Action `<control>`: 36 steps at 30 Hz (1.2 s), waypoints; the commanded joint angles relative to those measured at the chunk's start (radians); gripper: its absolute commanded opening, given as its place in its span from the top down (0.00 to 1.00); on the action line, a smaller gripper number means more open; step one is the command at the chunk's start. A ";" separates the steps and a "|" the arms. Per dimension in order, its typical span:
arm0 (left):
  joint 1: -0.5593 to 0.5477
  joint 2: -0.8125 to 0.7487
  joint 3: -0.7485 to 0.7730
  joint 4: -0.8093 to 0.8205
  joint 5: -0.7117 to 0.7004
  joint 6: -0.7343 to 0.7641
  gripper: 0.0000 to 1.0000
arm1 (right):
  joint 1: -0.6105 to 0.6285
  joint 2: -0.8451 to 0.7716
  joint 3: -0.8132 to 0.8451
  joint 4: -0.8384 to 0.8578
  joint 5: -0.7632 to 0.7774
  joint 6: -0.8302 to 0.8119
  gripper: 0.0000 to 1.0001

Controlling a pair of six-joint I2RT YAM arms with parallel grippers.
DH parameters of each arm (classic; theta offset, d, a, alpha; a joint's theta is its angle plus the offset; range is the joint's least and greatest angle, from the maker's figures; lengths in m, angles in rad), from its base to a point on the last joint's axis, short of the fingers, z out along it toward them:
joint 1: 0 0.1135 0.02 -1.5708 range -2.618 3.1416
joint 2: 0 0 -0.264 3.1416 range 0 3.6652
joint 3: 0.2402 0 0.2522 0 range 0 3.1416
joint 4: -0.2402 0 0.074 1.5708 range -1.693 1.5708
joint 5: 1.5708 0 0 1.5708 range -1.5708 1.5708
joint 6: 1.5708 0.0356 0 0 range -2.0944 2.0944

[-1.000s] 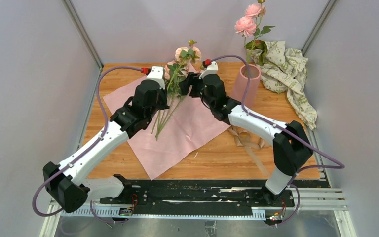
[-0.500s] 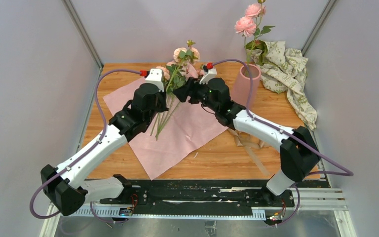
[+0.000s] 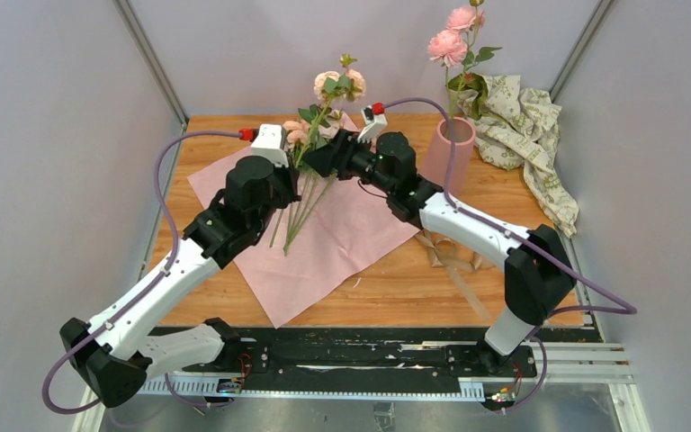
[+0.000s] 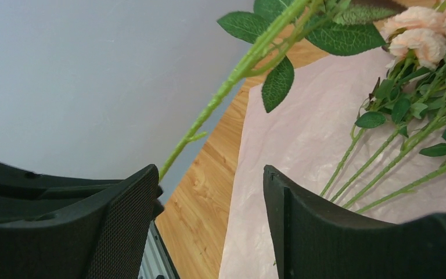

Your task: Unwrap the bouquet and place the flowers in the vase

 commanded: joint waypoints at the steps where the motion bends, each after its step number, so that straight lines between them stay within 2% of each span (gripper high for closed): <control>1: -0.014 -0.035 -0.012 0.041 0.023 -0.006 1.00 | 0.010 0.065 0.070 0.027 -0.056 0.044 0.31; 9: -0.034 -0.052 -0.049 0.030 0.021 -0.012 1.00 | 0.001 0.154 0.179 -0.016 -0.062 0.019 0.35; 19: -0.034 -0.051 -0.024 0.008 -0.030 -0.011 1.00 | 0.000 0.023 0.061 -0.004 -0.042 0.003 0.36; 25: -0.034 -0.051 -0.012 -0.006 -0.050 -0.002 1.00 | 0.001 -0.015 0.051 -0.004 -0.063 0.025 0.37; 36: -0.034 -0.080 -0.012 -0.013 -0.038 -0.009 1.00 | -0.001 0.096 0.141 0.001 -0.115 0.086 0.38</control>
